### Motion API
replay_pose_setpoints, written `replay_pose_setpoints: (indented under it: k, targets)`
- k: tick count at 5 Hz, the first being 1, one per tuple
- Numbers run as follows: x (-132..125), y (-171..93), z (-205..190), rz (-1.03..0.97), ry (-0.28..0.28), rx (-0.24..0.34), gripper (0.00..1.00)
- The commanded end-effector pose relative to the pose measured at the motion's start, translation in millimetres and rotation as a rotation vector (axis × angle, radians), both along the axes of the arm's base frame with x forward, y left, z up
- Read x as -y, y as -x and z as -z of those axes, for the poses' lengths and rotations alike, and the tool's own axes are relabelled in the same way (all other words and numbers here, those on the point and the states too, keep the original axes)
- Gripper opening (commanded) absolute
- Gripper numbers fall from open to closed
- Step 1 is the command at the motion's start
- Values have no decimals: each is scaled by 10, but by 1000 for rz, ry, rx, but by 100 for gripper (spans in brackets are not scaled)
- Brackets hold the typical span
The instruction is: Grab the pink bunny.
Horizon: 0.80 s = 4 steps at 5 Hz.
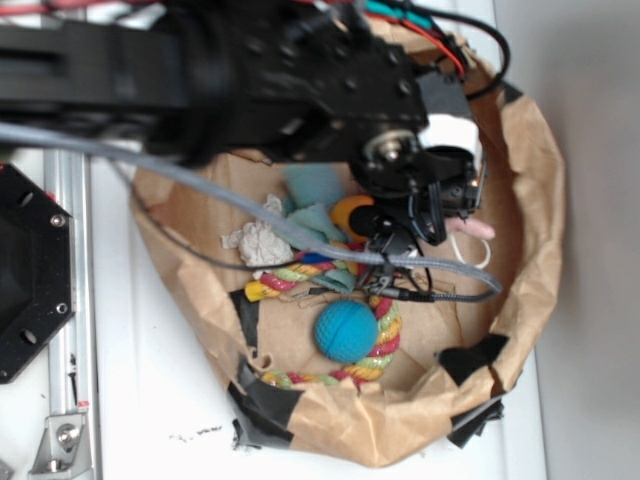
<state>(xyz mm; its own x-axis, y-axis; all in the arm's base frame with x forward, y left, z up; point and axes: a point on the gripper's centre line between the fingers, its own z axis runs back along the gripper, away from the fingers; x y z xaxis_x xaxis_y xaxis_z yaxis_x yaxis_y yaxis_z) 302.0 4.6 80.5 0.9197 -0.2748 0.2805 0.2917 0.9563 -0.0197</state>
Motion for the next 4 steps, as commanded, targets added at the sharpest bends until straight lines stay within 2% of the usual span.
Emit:
replay_pose_setpoints:
  k: [1, 2, 3, 4]
  targets:
    - [296, 188, -1043, -290, -180, -152, 0]
    - [216, 284, -1215, -528, -14, -149, 0]
    - [181, 247, -1161, -674, 43, -146, 0]
    - [160, 271, -1121, -688, 26, -143, 0]
